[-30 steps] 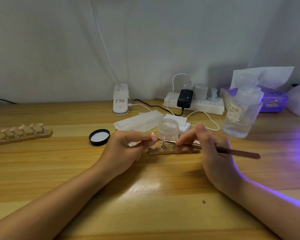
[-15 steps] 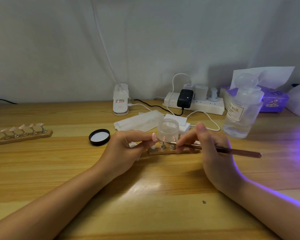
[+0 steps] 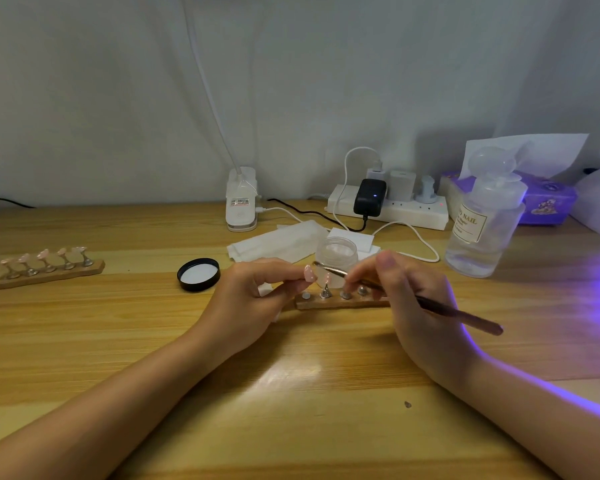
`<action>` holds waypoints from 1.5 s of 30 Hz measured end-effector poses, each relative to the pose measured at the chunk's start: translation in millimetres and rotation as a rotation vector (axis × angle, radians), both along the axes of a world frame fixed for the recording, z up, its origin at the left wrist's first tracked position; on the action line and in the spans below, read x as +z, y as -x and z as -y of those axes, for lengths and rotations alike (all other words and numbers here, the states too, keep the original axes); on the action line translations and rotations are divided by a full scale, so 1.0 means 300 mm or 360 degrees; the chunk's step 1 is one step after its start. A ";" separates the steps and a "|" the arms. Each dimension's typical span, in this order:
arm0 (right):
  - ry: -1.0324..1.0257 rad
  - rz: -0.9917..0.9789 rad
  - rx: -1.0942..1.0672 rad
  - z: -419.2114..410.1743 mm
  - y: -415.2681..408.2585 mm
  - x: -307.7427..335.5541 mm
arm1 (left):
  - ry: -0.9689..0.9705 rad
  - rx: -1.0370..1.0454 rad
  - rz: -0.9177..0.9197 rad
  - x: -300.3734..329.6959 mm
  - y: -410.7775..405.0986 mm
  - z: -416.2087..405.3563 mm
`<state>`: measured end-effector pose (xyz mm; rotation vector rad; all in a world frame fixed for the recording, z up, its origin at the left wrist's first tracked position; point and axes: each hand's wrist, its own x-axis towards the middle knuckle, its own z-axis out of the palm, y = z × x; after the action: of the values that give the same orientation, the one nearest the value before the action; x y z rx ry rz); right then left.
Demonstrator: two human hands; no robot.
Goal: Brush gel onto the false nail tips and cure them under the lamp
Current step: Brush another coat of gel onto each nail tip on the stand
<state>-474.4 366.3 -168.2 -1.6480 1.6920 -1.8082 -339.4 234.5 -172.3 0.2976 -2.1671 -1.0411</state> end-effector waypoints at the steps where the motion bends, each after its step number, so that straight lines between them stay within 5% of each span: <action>1: -0.0043 -0.0073 -0.0031 0.003 -0.001 0.002 | 0.0021 0.0000 0.0005 0.000 0.000 -0.001; 18: 0.0040 -0.0341 -0.0143 0.005 -0.007 0.003 | 0.0075 0.0080 0.0062 0.010 -0.002 -0.007; 25: 0.0122 -0.0069 -0.0057 -0.010 -0.001 -0.007 | 0.0063 0.0097 0.0087 0.017 -0.002 -0.014; 33: 0.0014 -0.0312 -0.0099 0.007 -0.003 0.000 | 0.0013 0.0089 0.0102 0.017 -0.006 -0.015; 38: 0.0061 -0.0064 0.0011 -0.007 0.000 -0.008 | -0.0017 0.0104 0.0108 0.018 -0.005 -0.016; 45: 0.0038 -0.0362 -0.0139 0.010 -0.002 -0.002 | 0.0030 0.0105 0.0122 0.022 -0.009 -0.018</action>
<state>-473.9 363.2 -168.8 -1.8804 1.8667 -1.7410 -336.7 240.0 -165.8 0.4036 -2.2183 -0.9868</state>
